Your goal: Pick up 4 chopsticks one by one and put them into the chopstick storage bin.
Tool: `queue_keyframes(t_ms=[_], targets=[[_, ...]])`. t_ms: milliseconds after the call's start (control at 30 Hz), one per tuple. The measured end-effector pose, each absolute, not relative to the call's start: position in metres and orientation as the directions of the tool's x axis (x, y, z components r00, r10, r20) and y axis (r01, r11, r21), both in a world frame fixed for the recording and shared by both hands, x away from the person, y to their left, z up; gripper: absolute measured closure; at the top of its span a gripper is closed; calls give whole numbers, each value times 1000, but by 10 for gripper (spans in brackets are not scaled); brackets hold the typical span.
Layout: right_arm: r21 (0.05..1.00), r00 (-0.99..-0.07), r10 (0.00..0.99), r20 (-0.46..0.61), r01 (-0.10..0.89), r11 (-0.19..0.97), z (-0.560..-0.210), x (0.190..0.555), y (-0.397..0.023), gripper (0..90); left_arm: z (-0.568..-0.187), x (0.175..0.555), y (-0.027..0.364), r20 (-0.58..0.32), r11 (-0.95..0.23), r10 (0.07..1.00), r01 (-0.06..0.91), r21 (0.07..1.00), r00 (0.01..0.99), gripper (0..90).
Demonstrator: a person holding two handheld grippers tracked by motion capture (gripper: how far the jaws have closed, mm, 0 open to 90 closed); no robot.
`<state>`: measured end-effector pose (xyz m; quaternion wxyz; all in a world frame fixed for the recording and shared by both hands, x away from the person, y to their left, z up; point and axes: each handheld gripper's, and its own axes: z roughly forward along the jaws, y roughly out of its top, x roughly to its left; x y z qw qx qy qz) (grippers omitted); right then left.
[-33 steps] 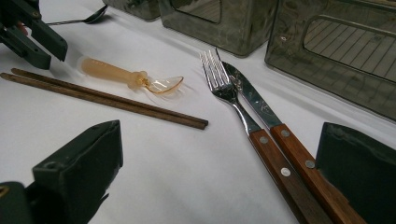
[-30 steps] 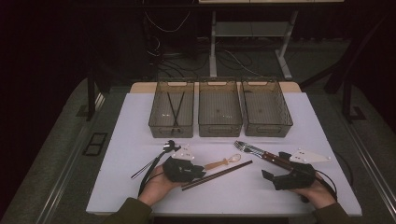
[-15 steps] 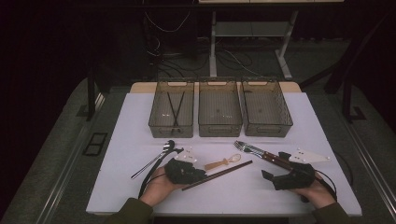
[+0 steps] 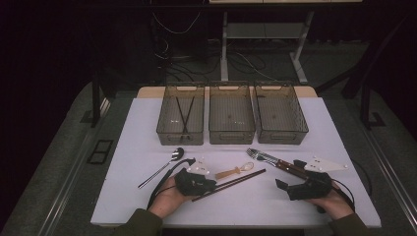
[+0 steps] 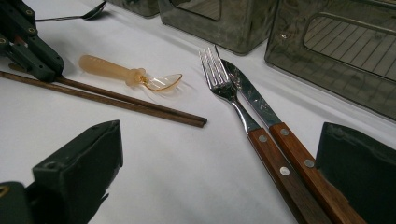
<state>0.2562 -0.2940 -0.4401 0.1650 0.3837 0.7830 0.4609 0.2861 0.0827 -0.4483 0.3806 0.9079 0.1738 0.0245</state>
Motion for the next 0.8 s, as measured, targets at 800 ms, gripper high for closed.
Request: queue_keyframes(t_ms=[800], targets=[[846,-656,749,89,447,291,-440,256,-294,11,-446,285,80,-99,-643,357,321,696,929,851]])
